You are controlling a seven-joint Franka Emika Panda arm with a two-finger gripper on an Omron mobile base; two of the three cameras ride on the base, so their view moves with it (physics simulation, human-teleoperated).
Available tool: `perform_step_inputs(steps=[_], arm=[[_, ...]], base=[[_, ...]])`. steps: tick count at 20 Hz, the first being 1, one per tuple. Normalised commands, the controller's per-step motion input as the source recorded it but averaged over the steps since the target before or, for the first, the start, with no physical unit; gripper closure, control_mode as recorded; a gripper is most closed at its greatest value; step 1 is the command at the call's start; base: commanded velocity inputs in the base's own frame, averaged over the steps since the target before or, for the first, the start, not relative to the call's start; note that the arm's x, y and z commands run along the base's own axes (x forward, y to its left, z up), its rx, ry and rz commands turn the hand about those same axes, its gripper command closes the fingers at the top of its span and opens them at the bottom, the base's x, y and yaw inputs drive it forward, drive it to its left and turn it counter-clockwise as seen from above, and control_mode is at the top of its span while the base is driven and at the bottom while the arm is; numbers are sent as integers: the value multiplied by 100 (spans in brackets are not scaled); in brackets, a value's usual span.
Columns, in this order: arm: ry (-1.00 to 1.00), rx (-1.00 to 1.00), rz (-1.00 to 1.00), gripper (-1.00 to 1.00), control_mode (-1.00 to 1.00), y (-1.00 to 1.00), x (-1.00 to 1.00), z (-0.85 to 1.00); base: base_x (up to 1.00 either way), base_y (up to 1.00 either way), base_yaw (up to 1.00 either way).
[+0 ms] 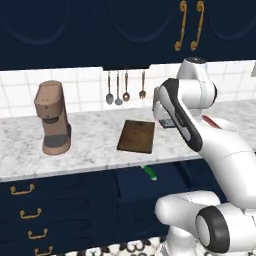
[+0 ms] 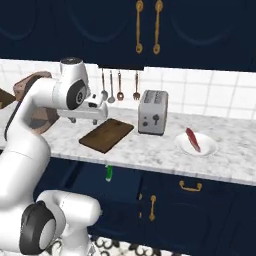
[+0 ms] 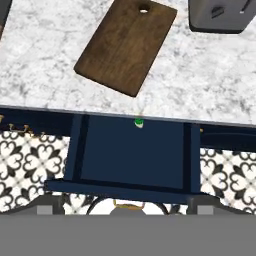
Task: Pick up the knife from the drawer and place it on the cutting board. Then place the meat from the plate to the cutting board.
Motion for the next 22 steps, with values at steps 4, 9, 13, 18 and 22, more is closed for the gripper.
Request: perform_step_inputs(steps=[4, 9, 13, 18, 22], arm=[[0, 0, 0, -100, 100, 0, 0, 0], [0, 0, 0, -100, 100, 0, 0, 0], [0, 0, 0, -100, 100, 0, 0, 0], [0, 0, 0, -100, 100, 0, 0, 0], [0, 0, 0, -100, 100, 0, 0, 0]], base=[[2, -96, 26], [18, -70, 40], [20, -61, 49], [12, -64, 53], [31, -72, 48]])
